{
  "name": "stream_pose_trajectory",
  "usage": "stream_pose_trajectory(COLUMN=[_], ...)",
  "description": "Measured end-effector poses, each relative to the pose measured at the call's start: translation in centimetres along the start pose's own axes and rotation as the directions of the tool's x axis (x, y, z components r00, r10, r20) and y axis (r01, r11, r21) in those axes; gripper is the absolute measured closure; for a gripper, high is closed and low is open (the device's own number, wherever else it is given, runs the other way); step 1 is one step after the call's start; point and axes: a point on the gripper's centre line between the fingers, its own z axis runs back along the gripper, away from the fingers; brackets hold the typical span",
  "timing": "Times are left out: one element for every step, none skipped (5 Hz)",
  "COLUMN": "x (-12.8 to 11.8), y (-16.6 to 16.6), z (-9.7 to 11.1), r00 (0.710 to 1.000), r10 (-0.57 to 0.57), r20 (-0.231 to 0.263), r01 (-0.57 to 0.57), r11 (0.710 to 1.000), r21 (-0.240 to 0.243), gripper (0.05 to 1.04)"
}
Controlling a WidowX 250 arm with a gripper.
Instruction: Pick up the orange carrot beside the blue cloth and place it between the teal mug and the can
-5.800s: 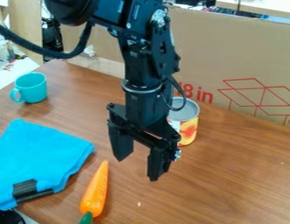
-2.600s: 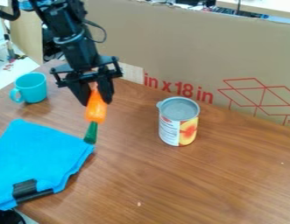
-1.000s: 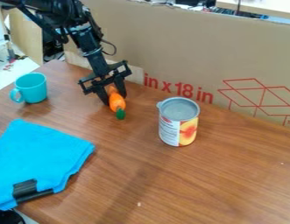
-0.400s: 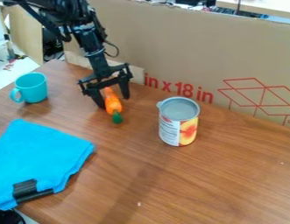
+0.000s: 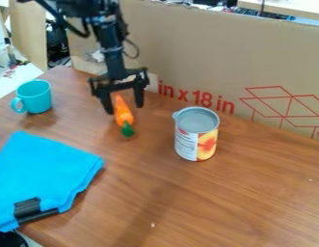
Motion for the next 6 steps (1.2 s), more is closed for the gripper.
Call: stream_pose_trajectory(x=[-1.5, -3.0, -7.1, -10.8, -11.9, -12.5], y=[-1.2, -1.7, 0.6, 1.9, 3.6, 4.5], z=[2.0, 4.4, 5.4, 6.6, 7.9, 9.3], r00=[0.997, 0.99, 0.969, 0.879, 0.756, 0.682], r10=[-0.08, -0.142, -0.244, -0.475, -0.654, -0.732], r20=[-0.018, 0.007, 0.03, 0.038, 0.027, 0.002], r01=[0.082, 0.141, 0.239, 0.474, 0.651, 0.727], r11=[0.992, 0.986, 0.964, 0.879, 0.756, 0.677], r21=[0.095, 0.086, 0.117, 0.045, 0.064, 0.115], gripper=[0.094, 0.094, 0.094, 0.094, 0.093, 0.091])
